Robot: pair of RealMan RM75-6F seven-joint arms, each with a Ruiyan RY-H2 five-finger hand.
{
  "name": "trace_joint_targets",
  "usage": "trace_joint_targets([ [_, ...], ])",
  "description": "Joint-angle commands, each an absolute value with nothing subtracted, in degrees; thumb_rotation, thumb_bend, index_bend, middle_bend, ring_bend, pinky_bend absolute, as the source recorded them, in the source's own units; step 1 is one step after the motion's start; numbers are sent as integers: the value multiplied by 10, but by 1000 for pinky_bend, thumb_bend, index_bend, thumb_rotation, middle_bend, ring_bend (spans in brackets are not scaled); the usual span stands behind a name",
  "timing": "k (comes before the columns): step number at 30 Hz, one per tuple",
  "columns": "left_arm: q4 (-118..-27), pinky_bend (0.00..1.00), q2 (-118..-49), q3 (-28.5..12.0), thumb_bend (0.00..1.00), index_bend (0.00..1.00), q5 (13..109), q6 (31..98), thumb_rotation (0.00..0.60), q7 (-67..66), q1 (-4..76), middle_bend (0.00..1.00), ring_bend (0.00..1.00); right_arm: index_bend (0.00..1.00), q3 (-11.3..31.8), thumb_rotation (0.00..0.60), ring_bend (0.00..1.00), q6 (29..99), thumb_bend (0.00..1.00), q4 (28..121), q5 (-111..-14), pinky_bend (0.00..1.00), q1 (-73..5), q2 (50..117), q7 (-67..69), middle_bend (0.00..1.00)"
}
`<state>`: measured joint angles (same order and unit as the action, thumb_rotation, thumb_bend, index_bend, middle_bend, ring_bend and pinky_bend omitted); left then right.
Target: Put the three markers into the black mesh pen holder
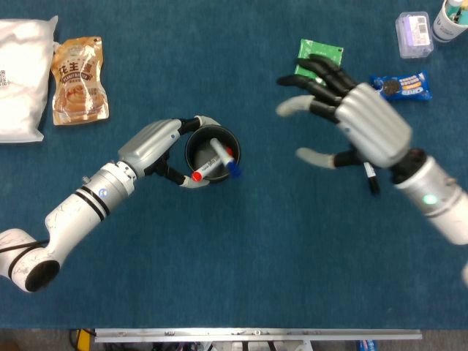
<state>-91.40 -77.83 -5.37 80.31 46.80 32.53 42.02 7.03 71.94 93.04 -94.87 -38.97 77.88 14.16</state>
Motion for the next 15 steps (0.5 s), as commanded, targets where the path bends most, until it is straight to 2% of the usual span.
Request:
trace_joint_targets([
  [1,-913,209,-778,-53,175,243,806,470,600,325,420,348,272,405,44,600,55,725,208,916,-974,57,-373,745,127,210],
  [8,-910,209,-778,-49,175,243,812,472,600,323,419,348,273,442,-4,600,58,720,209,857,-1009,75,-353,715,108,220],
  [15,-909,209,-776,-48,175,243,813,474,600,323,417,348,272,456,-54,600,58,710,209,770,-1058,75,-342,722,79,221],
])
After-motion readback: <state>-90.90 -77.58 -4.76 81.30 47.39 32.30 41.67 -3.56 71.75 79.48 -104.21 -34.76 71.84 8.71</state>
